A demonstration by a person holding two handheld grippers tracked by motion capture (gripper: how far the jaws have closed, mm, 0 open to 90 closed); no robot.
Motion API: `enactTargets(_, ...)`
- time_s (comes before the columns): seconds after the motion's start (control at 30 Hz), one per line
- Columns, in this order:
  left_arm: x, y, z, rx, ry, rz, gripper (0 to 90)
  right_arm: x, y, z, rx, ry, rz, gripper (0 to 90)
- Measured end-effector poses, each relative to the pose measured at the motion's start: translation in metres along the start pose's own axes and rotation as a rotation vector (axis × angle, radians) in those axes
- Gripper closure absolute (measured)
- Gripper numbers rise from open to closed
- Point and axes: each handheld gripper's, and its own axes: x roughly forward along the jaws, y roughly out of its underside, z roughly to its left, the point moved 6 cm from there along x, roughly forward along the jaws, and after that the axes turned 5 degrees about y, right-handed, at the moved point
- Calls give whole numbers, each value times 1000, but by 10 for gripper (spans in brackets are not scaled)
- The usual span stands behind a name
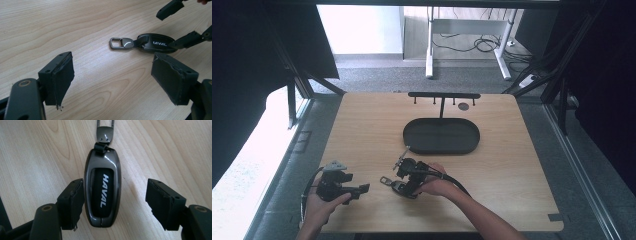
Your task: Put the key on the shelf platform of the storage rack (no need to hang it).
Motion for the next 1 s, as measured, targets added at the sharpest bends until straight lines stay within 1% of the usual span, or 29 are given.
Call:
enactTargets(0.07,0,0,0,0,1,0,187,3,-1,2,-3,-5,1,312)
enactTargets(0.17,0,0,0,0,2,-1,187,6,-1,4,-13,-1,11,310)
enactTargets(0.37,0,0,0,-1,1,2,187,10,-3,6,-15,-5,16,311)
enactTargets(0.47,0,0,0,-1,2,1,187,15,-4,8,-19,-3,32,313)
enactTargets(0.53,0,0,0,-1,2,1,187,16,-4,9,-18,-3,33,314)
enactTargets(0.57,0,0,0,-2,2,2,187,18,-4,9,-28,-2,35,316)
enactTargets(0.67,0,0,0,-1,3,3,187,22,-5,11,-32,0,45,328)
enactTargets(0.83,0,0,0,0,2,2,187,25,-6,12,-26,-1,53,343)
enactTargets(0.9,0,0,0,0,2,2,187,27,-5,11,-36,3,56,348)
enactTargets(1.0,1,0,0,-1,2,2,187,27,-6,11,-26,6,53,359)
